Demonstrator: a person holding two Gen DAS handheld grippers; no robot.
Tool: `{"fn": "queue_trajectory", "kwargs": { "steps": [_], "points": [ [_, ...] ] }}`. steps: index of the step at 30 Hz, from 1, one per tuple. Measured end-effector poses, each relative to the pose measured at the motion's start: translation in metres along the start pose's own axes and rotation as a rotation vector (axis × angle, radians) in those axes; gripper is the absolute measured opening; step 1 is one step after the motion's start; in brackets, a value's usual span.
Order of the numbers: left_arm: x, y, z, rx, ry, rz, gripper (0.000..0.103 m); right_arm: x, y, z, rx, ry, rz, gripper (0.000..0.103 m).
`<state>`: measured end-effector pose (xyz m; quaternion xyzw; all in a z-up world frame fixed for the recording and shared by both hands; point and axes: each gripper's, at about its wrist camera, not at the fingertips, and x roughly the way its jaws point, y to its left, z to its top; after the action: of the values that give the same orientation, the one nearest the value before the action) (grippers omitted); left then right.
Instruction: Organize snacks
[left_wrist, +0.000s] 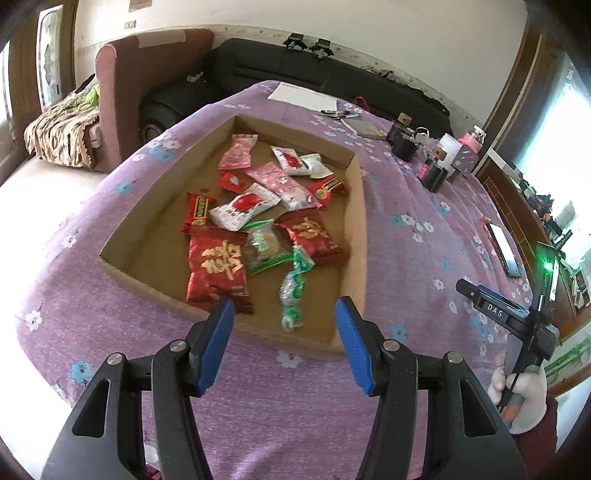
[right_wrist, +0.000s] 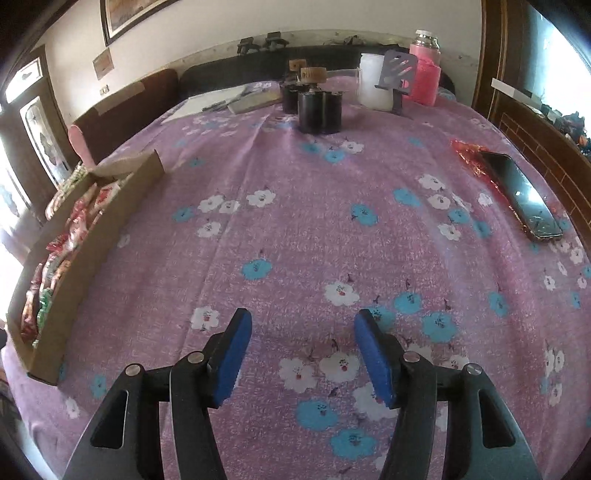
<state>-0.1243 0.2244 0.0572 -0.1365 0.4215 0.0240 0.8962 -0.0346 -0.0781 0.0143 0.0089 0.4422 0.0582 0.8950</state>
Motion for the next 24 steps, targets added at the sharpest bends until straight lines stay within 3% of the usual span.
{"fn": "queue_trajectory", "kwargs": {
  "steps": [7,8,11,12,15,24],
  "points": [
    [0.001,-0.014,-0.001,0.021,-0.006,-0.003,0.056,0.007,0.002,0.002,-0.027,0.0,-0.01,0.067],
    [0.0,-0.015,0.0,0.021,-0.011,-0.005,0.056,0.009,0.0,0.004,-0.022,0.002,-0.009,0.07],
    [-0.004,-0.015,0.001,0.016,-0.029,-0.009,0.056,0.015,-0.003,0.01,-0.02,0.008,-0.018,0.099],
    [-0.005,-0.014,0.002,0.014,-0.034,-0.009,0.056,0.02,-0.004,0.011,-0.023,0.027,-0.016,0.103],
    [-0.008,-0.01,0.005,0.001,-0.046,-0.008,0.056,0.026,0.0,0.011,-0.097,0.03,-0.043,0.103],
    [-0.005,0.01,0.014,-0.023,-0.061,0.027,0.056,0.024,-0.003,0.007,-0.098,0.012,-0.028,0.103]
  ]
}}
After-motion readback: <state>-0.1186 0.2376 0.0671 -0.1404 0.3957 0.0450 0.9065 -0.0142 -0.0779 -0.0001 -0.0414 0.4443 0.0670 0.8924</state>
